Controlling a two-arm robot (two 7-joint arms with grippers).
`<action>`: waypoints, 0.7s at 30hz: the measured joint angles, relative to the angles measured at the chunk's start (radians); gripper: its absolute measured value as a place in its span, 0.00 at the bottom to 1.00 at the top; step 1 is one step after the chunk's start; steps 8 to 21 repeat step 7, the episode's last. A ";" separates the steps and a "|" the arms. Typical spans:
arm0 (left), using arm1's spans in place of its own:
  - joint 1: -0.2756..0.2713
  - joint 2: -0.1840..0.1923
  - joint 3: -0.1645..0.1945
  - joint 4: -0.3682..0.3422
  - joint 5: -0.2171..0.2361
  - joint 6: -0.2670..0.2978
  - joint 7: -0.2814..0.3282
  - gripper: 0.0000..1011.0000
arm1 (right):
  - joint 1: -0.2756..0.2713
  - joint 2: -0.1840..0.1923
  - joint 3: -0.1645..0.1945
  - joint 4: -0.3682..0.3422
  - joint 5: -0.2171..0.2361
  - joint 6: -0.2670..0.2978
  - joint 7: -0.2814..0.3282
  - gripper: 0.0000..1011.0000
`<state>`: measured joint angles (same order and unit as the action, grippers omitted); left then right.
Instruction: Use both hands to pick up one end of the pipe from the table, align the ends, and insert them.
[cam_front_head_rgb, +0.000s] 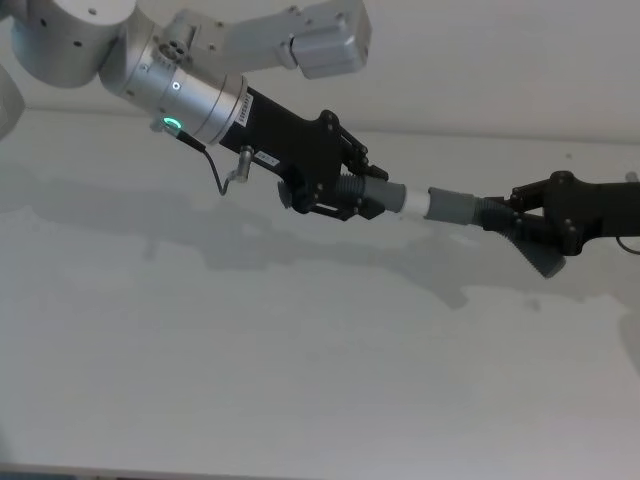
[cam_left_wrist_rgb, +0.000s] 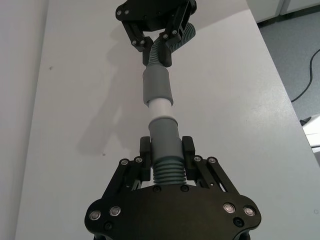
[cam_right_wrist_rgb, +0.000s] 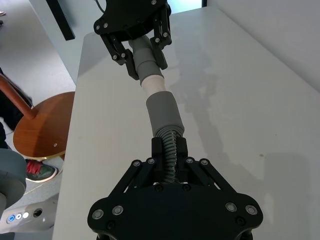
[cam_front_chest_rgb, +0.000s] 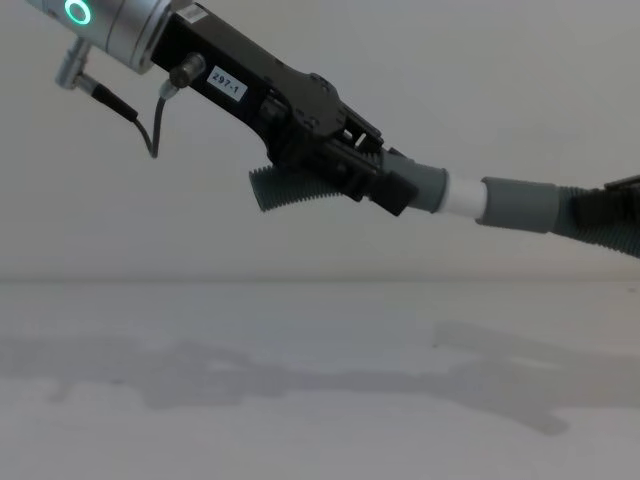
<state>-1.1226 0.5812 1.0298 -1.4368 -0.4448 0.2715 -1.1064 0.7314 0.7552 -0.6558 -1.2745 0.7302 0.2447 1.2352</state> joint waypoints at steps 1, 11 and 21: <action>0.000 0.000 0.000 0.000 0.000 0.000 0.000 0.35 | 0.000 0.000 0.000 0.000 0.000 0.000 0.000 0.15; 0.000 0.001 0.000 -0.001 0.000 0.001 0.001 0.35 | 0.001 0.000 0.000 0.000 0.000 0.000 0.000 0.15; 0.000 0.001 0.000 -0.001 0.000 0.001 0.001 0.35 | 0.001 0.000 0.000 0.000 0.000 0.000 0.000 0.15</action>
